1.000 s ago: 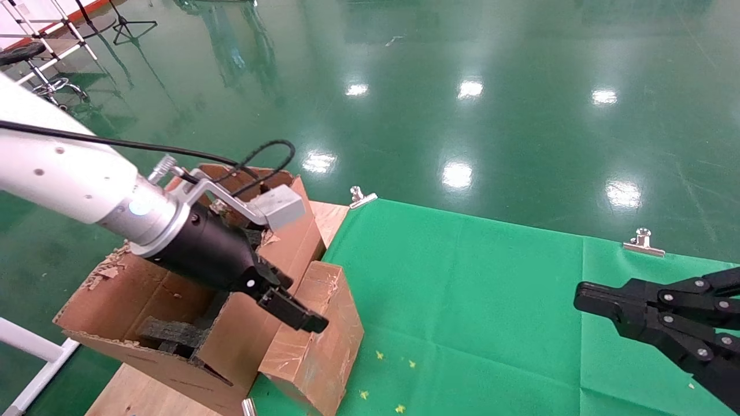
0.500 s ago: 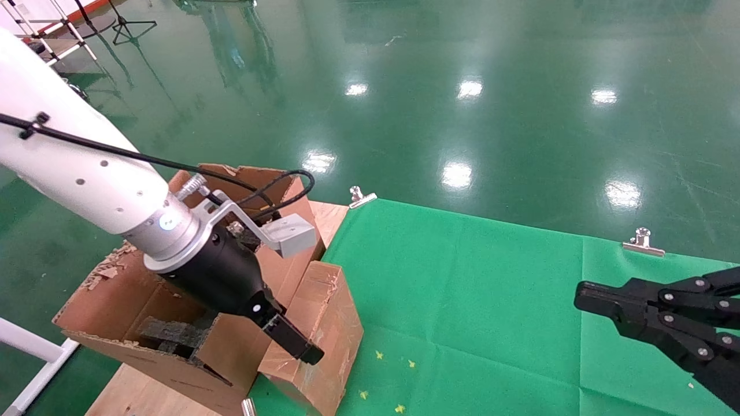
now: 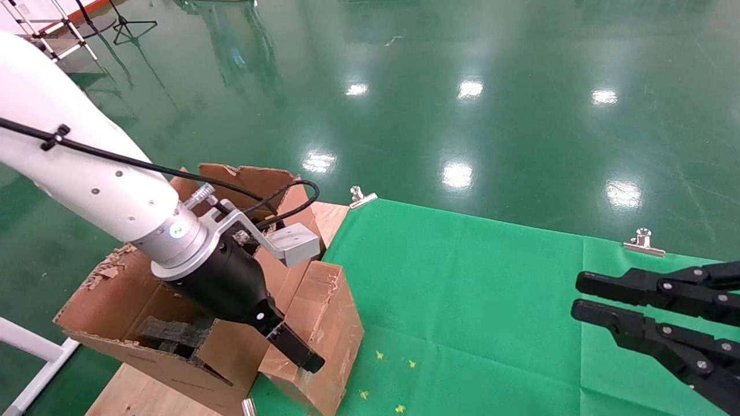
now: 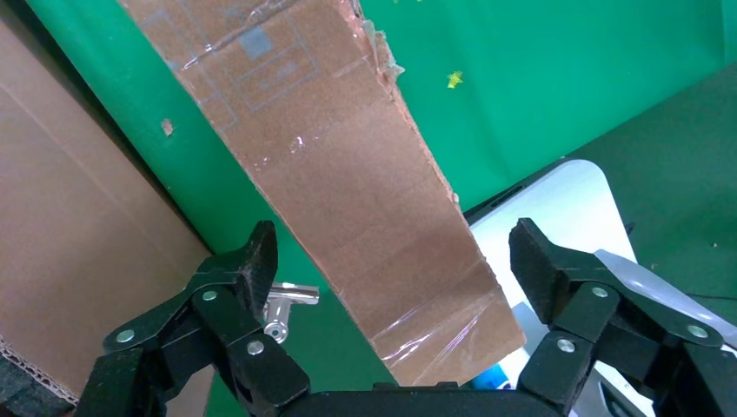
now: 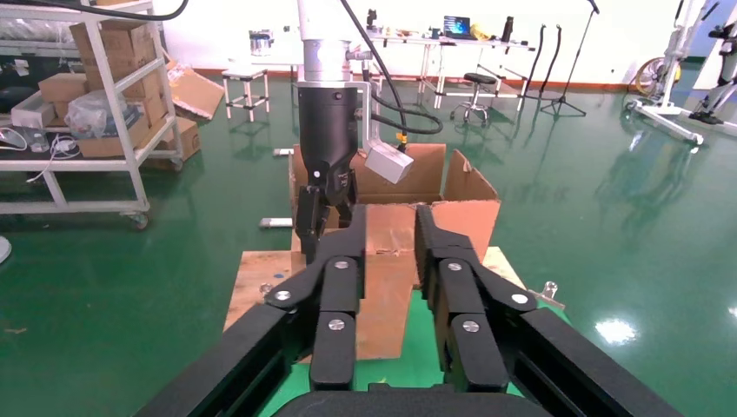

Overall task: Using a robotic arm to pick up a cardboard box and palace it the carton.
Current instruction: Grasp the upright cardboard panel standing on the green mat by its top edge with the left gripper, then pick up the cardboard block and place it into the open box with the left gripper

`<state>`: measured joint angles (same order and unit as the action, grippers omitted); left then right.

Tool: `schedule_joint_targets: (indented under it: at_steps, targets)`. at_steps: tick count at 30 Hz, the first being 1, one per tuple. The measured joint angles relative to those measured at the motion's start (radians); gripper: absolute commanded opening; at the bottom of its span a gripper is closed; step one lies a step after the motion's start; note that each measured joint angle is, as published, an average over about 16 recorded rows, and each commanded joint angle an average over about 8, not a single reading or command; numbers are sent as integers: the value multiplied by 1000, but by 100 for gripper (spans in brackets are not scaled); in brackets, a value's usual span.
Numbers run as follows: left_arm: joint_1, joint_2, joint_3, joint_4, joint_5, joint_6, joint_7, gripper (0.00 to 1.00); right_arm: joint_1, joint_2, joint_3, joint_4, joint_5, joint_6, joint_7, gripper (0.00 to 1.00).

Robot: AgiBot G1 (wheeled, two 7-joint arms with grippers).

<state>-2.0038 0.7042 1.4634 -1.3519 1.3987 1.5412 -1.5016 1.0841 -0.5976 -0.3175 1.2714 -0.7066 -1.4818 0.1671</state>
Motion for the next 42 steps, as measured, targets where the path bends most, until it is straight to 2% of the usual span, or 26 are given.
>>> schedule_joint_targets:
  at_steps: [28, 35, 42]
  targets:
    - [-8, -7, -18, 17, 1, 1, 7, 0, 0, 0, 0, 0, 0, 0, 0, 100]
    - [-70, -34, -53, 74, -7, -12, 42, 0, 0, 0, 0, 0, 0, 0, 0, 100]
    - [-195, -74, -119, 210, -9, -20, 130, 0, 0, 0, 0, 0, 0, 0, 0, 100]
